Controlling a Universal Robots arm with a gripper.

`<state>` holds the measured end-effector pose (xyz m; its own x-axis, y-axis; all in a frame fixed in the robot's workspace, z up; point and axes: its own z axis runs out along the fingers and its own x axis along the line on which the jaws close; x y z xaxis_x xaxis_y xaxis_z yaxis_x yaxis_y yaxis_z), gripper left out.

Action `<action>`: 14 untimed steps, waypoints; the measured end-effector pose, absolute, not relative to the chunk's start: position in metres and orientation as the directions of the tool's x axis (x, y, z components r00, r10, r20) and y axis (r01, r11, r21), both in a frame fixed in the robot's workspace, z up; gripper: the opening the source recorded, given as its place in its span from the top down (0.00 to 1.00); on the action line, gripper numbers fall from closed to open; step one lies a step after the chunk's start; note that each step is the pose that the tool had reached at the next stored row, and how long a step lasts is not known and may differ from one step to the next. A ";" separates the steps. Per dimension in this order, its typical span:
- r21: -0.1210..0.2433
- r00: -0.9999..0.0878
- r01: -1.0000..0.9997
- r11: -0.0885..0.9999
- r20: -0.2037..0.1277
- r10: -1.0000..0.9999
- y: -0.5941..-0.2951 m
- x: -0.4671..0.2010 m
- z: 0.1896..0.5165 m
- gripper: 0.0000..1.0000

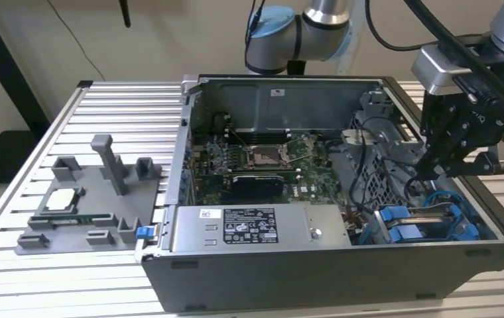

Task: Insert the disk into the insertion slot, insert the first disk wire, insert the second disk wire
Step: 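Insert the first disk wire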

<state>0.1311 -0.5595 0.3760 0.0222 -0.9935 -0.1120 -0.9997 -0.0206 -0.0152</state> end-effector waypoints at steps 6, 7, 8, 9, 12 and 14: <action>-0.001 0.021 -1.000 -0.021 -0.110 -0.994 -0.567 0.138 0.373 1.00; 0.000 0.021 -1.000 -0.021 -0.110 -0.994 -0.567 0.140 0.371 1.00; 0.000 0.021 -1.000 -0.021 -0.109 -0.994 -0.568 0.141 0.370 1.00; 0.000 0.021 -1.000 -0.021 -0.109 -0.994 -0.568 0.141 0.369 1.00; 0.000 0.020 -1.000 -0.021 -0.109 -0.994 -0.568 0.141 0.369 1.00; 0.000 0.021 -1.000 -0.021 -0.109 -0.994 -0.568 0.141 0.369 1.00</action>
<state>0.1414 -0.5679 0.3688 0.0205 -0.9938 -0.1089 -0.9998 -0.0206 -0.0002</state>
